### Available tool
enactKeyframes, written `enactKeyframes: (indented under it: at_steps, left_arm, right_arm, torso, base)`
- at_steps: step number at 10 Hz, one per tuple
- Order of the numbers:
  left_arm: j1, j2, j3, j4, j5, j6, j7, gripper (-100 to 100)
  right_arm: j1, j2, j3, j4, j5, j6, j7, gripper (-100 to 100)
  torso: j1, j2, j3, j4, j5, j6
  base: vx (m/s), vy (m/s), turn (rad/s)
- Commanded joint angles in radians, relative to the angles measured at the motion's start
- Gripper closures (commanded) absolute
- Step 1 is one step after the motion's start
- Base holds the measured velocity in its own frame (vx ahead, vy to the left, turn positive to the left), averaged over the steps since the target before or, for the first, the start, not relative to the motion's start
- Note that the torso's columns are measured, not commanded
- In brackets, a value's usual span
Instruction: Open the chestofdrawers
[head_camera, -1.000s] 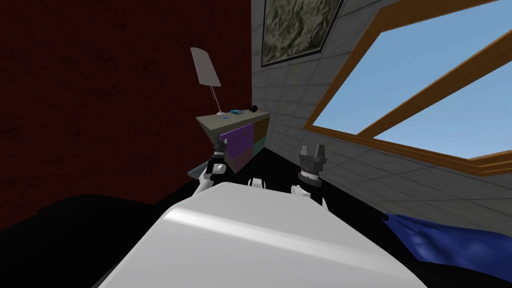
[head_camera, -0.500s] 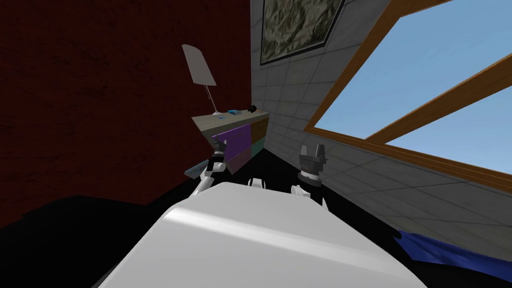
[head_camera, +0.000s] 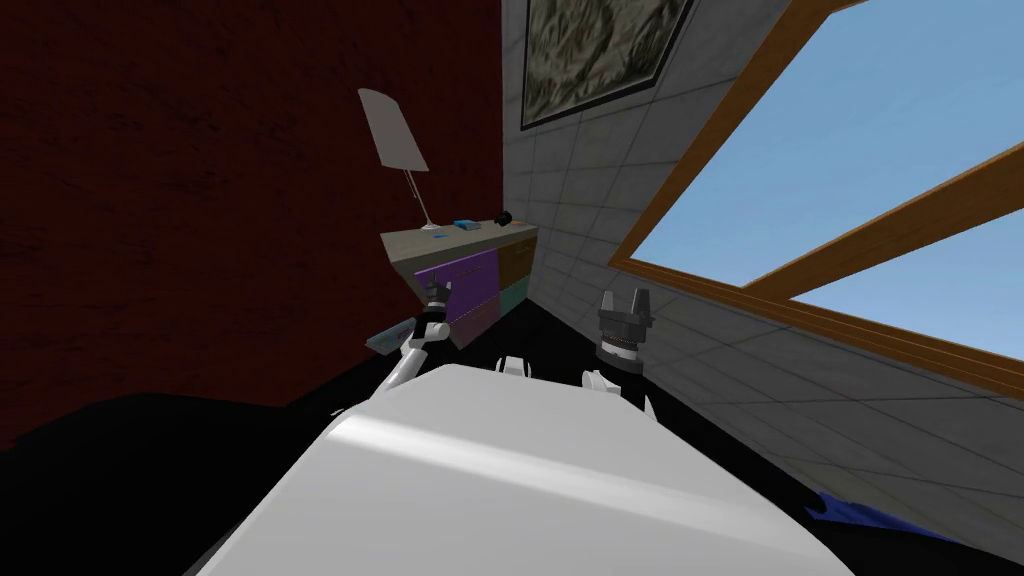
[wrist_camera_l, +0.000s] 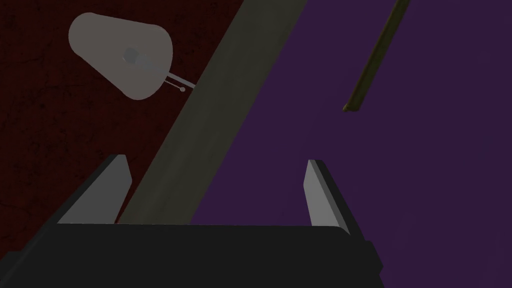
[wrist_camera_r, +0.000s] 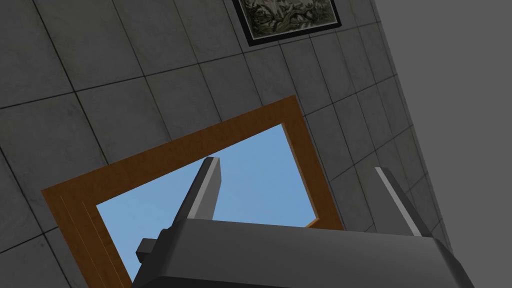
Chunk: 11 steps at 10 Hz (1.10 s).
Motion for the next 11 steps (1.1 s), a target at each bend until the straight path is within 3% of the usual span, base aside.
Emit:
enactKeyframes:
  at_steps: [1, 2, 3, 6, 7, 8, 11]
  left_arm:
    - [-0.035, 0.015, 0.004, 0.073, 0.033, 0.004, 0.004, -100]
    - [-0.06, 0.032, 0.008, 0.111, 0.063, 0.006, 0.011, -100]
    - [-0.06, 0.032, 0.008, 0.127, 0.063, 0.006, 0.011, -100]
    - [-0.11, 0.068, 0.016, 0.219, 0.12, 0.011, 0.024, -100]
    - [-0.11, 0.068, 0.016, 0.234, 0.12, 0.011, 0.024, -100]
    - [-0.135, 0.086, 0.02, 0.274, 0.148, 0.013, 0.031, -100]
    - [-0.158, 0.103, 0.024, 0.339, 0.175, 0.016, 0.037, -100]
  right_arm:
    - [0.0, 0.0, 0.0, 0.0, 0.0, 0.0, 0.0, 0]
    - [0.0, 0.0, 0.0, 0.0, 0.0, 0.0, 0.0, 0]
    - [0.0, 0.0, 0.0, 0.0, 0.0, 0.0, 0.0, 0]
    - [0.0, 0.0, 0.0, 0.0, 0.0, 0.0, 0.0, 0]
    - [0.0, 0.0, 0.0, 0.0, 0.0, 0.0, 0.0, 0]
    - [0.0, 0.0, 0.0, 0.0, 0.0, 0.0, 0.0, 0]
    - [0.0, 0.0, 0.0, 0.0, 0.0, 0.0, 0.0, 0]
  torso:
    - [-0.001, -0.003, -0.002, -0.001, 0.0, 0.0]
    - [0.0, -0.001, -0.001, -0.001, 0.0, 0.0]
    - [-0.001, 0.001, 0.0, 0.0, 0.0, 0.0]
    - [0.001, 0.002, 0.001, 0.0, 0.0, 0.0]
    - [-0.002, -0.001, 0.0, 0.0, 0.0, 0.0]
    - [0.0, -0.001, -0.001, 0.0, 0.0, 0.0]
    - [0.0, 0.001, 0.001, 0.0, 0.0, 0.0]
  base:
    - [0.096, -0.135, 0.061]
    - [0.08, -0.152, 0.084]
    - [0.077, -0.134, 0.057]
    - [0.066, -0.128, 0.09]
    - [0.081, -0.127, 0.057]
    - [0.088, -0.158, 0.092]
    - [0.058, -0.131, 0.068]
